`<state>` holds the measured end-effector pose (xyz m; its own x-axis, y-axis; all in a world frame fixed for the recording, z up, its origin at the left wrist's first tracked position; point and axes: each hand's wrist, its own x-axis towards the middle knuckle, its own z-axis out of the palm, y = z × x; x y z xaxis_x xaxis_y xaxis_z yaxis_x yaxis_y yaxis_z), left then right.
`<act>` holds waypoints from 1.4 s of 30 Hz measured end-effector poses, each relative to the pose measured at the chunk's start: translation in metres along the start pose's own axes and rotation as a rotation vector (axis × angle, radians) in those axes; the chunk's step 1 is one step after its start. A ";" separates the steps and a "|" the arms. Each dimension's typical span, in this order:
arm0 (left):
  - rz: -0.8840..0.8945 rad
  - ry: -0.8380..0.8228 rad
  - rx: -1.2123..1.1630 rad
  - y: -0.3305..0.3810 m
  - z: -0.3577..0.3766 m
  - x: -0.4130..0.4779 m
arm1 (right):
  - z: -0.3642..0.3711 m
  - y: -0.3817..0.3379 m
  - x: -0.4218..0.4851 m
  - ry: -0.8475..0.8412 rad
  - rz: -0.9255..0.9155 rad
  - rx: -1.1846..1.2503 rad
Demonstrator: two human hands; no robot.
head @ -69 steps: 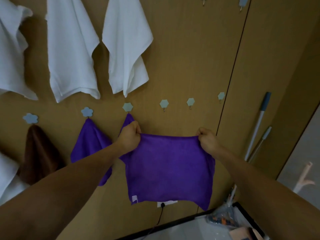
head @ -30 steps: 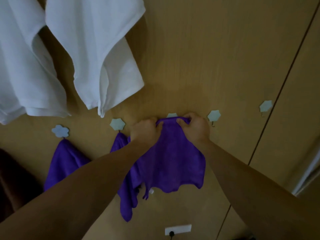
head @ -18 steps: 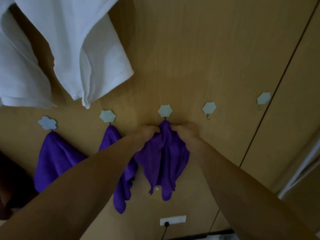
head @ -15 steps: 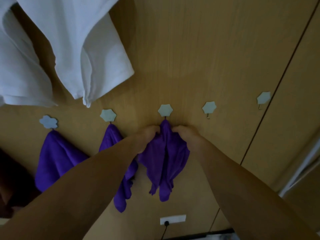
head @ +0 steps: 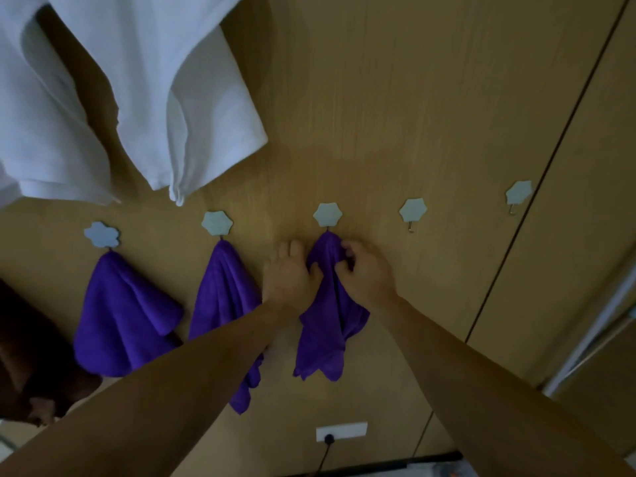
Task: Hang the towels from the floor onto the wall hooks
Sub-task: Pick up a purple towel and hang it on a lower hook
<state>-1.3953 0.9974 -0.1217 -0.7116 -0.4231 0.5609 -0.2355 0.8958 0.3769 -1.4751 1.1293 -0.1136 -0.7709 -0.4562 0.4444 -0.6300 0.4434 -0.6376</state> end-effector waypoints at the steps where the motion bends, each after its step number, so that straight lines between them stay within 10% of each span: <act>1: 0.057 -0.030 -0.102 0.000 0.000 0.000 | 0.002 0.001 -0.002 -0.038 -0.004 0.034; 14: 0.010 -0.429 -0.292 0.001 -0.005 0.011 | -0.007 0.033 -0.003 -0.551 0.159 0.053; 21: -0.063 -0.491 -0.268 -0.009 -0.008 0.013 | -0.017 0.059 -0.008 -0.854 0.329 -0.484; 31: -0.041 -0.419 -0.183 -0.009 0.009 0.013 | -0.023 0.076 -0.017 -0.705 0.367 -0.664; 36: -0.107 -0.250 -0.373 0.003 0.010 0.009 | -0.016 0.029 -0.008 -0.141 0.099 -0.136; 42: -0.019 -0.241 -0.405 0.009 0.001 0.012 | 0.003 0.004 -0.001 -0.203 -0.002 0.102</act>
<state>-1.4069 1.0006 -0.1127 -0.8541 -0.3526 0.3823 -0.0067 0.7425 0.6698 -1.4769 1.1295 -0.1183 -0.7284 -0.6073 0.3172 -0.6111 0.3665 -0.7016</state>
